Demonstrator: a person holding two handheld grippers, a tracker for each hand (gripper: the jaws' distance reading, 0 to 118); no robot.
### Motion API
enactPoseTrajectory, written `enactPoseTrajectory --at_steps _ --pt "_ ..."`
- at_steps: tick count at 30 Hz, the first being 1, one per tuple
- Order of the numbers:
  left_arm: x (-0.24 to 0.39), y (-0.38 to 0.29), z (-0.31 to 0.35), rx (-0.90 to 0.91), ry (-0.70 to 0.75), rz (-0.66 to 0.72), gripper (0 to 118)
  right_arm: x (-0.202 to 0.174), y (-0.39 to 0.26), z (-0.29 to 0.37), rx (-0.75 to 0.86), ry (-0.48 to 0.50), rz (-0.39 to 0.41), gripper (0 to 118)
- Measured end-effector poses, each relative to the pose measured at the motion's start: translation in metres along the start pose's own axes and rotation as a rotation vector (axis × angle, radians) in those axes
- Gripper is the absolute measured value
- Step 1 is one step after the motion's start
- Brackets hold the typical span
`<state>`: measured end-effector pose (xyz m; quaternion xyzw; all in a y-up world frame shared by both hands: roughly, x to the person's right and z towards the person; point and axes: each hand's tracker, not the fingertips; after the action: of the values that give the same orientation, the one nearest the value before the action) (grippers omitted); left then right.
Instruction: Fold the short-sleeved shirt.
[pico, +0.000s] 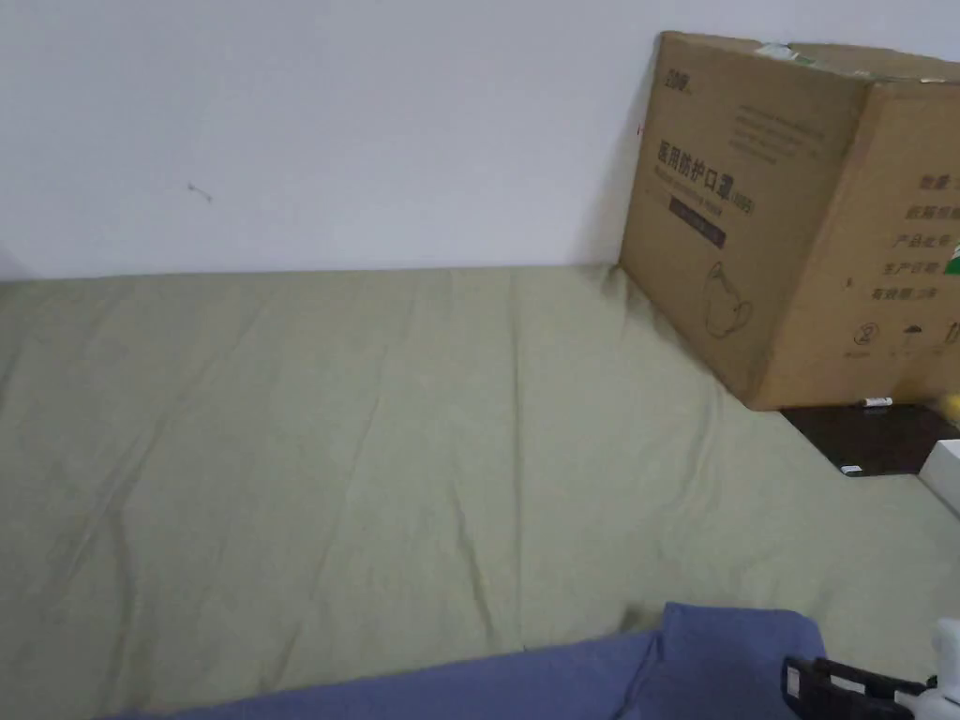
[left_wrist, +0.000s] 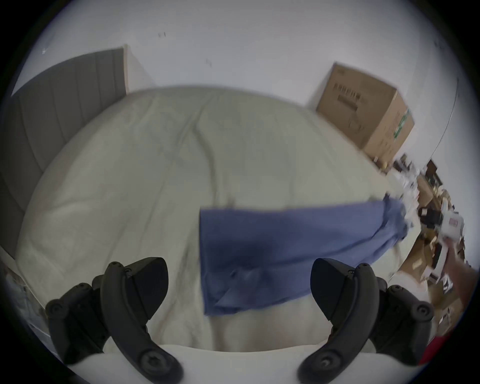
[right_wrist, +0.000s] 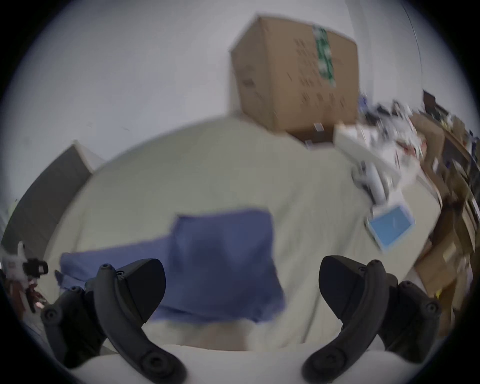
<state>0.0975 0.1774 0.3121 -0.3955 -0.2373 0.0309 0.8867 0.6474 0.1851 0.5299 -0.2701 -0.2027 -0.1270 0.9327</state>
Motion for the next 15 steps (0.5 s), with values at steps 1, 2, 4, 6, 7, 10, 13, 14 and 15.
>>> enactPoseTrajectory --at_steps 1,2,4,6,7,10,13,14,15 --pt "0.013 0.011 0.015 0.078 -0.014 0.011 111 -0.016 0.009 0.014 0.087 0.014 0.031 117" --pt "0.026 0.019 0.029 0.148 -0.012 0.019 111 -0.033 0.018 0.026 0.145 0.029 0.064 117" --pt "0.049 0.030 0.053 0.293 -0.063 0.032 106 -0.065 0.030 0.050 0.242 0.086 0.128 117" --pt "0.077 0.033 0.075 0.487 -0.053 0.022 83 -0.099 0.030 0.075 0.447 0.101 0.158 109" --pt "0.091 0.031 0.082 0.575 -0.037 -0.009 68 -0.116 0.028 0.088 0.549 0.108 0.176 98" --pt "0.124 0.021 0.089 0.747 0.061 -0.117 0 -0.158 0.020 0.108 0.719 0.068 0.191 16" --pt "0.144 0.013 0.092 0.779 0.110 -0.175 0 -0.177 0.012 0.110 0.723 0.053 0.186 0" --pt "0.147 0.010 0.093 0.765 0.103 -0.171 0 -0.180 0.012 0.111 0.711 0.049 0.191 0" --pt "0.149 0.008 0.093 0.766 0.108 -0.173 0 -0.180 0.011 0.112 0.700 0.055 0.189 0"
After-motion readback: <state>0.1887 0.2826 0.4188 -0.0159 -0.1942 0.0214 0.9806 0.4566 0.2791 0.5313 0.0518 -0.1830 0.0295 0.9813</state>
